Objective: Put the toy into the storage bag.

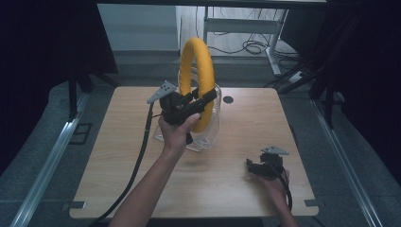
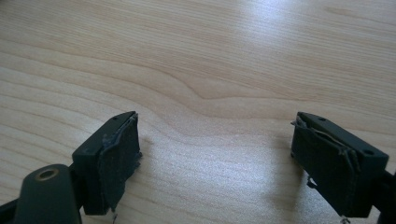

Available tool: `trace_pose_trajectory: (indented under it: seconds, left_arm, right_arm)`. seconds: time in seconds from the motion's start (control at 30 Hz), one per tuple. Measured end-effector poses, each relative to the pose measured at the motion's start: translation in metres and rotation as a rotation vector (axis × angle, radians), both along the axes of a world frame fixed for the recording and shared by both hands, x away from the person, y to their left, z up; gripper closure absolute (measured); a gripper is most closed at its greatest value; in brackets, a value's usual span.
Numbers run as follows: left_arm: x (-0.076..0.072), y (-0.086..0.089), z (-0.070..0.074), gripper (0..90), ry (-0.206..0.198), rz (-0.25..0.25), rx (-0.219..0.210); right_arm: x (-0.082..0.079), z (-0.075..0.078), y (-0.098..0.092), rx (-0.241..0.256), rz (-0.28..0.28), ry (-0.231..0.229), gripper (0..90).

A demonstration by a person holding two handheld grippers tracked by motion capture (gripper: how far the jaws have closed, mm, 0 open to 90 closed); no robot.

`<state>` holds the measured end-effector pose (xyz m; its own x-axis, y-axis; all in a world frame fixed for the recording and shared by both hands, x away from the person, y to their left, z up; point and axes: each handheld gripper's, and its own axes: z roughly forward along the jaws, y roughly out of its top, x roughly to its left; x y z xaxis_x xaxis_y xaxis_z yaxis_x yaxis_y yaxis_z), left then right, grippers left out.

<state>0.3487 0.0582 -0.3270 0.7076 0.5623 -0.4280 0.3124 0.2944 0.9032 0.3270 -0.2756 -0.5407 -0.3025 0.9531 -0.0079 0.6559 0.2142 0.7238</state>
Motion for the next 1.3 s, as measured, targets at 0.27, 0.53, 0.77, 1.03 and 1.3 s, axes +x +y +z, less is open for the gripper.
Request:
trace_pose_trajectory:
  seconds: [0.27,0.53,0.77,1.03,1.3]
  left_arm:
    - [0.010,0.001,-0.021,50.7,0.047,0.025,0.001]
    - [0.017,0.004,-0.040,50.7,0.090,0.050,0.005]
    - [0.018,0.006,-0.057,50.7,0.124,0.060,0.006]
    - [0.019,0.006,-0.073,50.7,0.152,0.063,0.013]
    - [0.020,0.015,-0.078,50.3,0.174,0.094,-0.002]
  right_arm:
    - [0.000,0.000,0.000,0.000,0.000,0.000,15.3]
    - [0.000,0.000,0.000,0.000,-0.001,0.001,15.4]
    - [0.000,0.000,0.000,0.001,-0.001,0.001,15.4]
    - [0.000,0.000,0.000,0.000,-0.001,0.001,15.4]
    - [0.000,0.000,0.000,0.001,-0.001,0.003,15.4]
